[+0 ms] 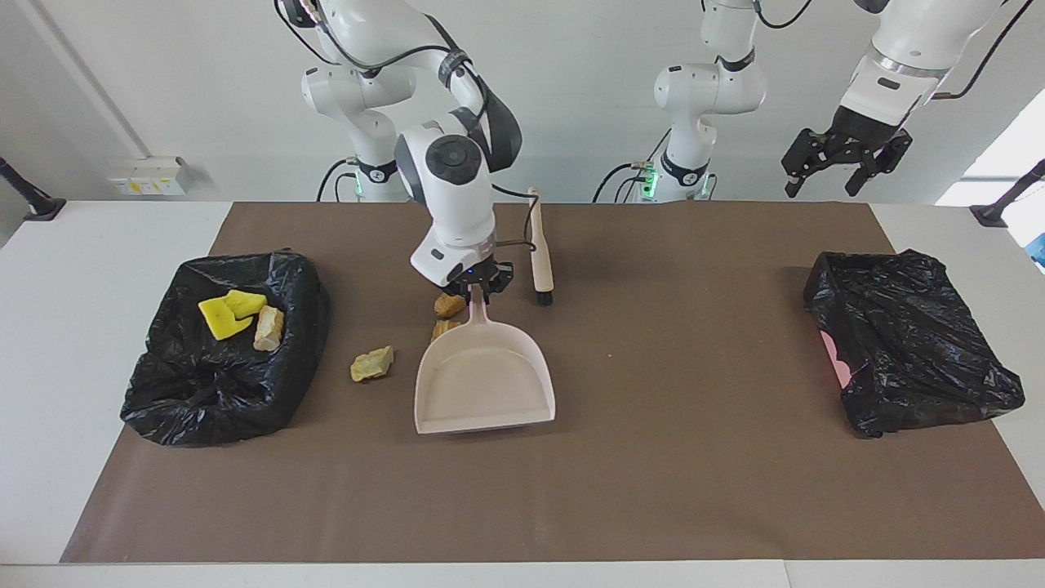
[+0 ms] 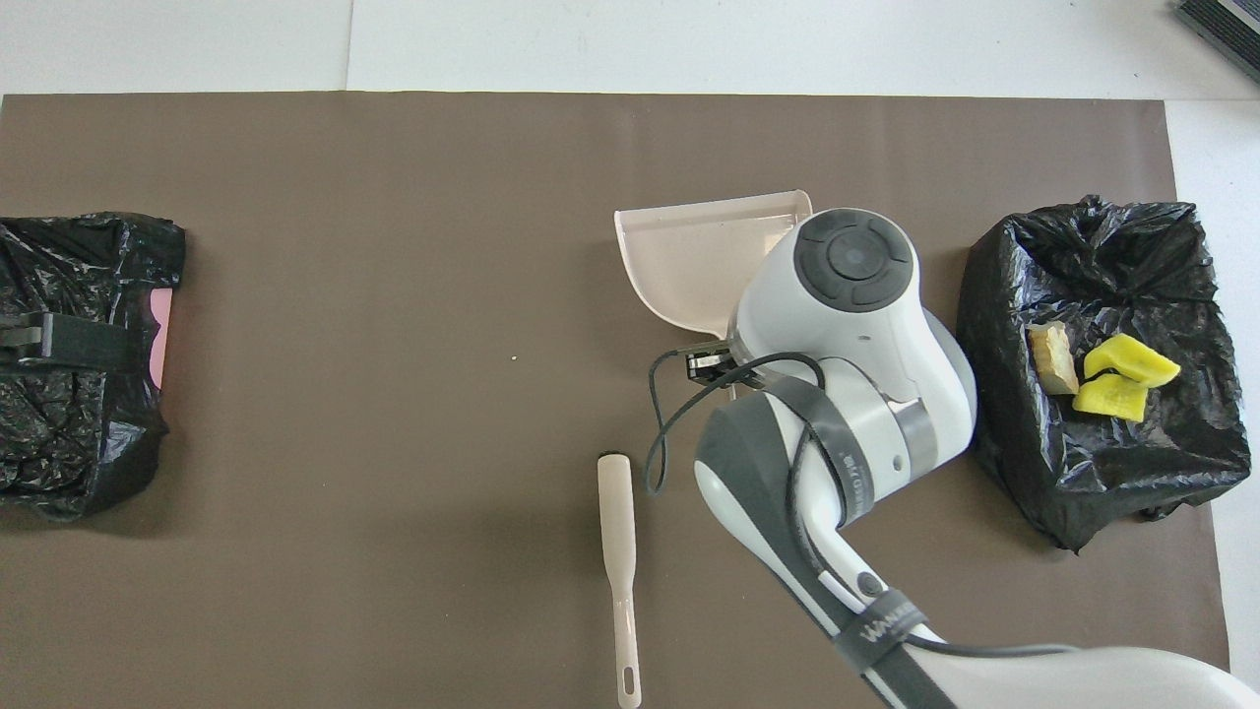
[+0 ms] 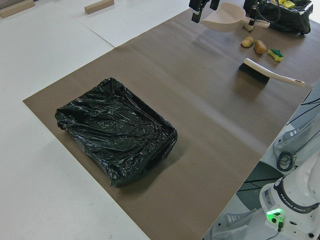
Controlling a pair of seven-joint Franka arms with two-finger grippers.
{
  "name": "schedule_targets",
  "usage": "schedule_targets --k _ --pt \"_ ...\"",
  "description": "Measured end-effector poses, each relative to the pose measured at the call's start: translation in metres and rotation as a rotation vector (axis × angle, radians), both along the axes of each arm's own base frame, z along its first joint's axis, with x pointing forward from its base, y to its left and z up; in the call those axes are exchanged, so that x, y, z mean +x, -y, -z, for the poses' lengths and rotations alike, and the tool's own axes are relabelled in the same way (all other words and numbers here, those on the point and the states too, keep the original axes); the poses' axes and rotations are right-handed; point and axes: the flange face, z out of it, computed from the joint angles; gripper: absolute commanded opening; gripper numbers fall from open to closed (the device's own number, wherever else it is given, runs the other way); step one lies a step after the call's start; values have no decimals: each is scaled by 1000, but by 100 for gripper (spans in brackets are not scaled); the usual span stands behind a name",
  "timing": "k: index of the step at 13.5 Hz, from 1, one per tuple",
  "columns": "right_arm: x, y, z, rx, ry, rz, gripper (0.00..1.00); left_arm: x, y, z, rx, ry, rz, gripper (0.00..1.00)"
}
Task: Sweep and dump trash in bin
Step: 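Set the dustpan down on the table with the right gripper and withdraw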
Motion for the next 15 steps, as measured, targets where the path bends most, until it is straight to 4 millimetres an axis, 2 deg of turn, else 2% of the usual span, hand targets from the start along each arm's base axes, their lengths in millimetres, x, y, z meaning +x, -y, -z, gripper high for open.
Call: schedule_targets --k 2,4,5,6,8,11,13,15 --pt "12 -35 23 21 12 53 0 0 0 0 0 0 0 100" --pt "28 -58 42 42 18 75 0 0 0 0 0 0 0 100" --pt "36 -64 45 52 23 76 62 0 0 0 0 0 0 100" --pt "42 -67 46 60 30 78 100 0 0 0 0 0 0 100" --pt "47 -69 40 68 41 81 100 0 1 0 0 -1 2 100" --pt "42 -75 34 64 35 71 100 0 4 0 1 -1 7 100" --pt "30 -81 24 56 30 65 100 0 4 0 1 -1 7 100" --pt "5 -83 8 40 27 45 100 0 -1 0 0 -1 -2 100"
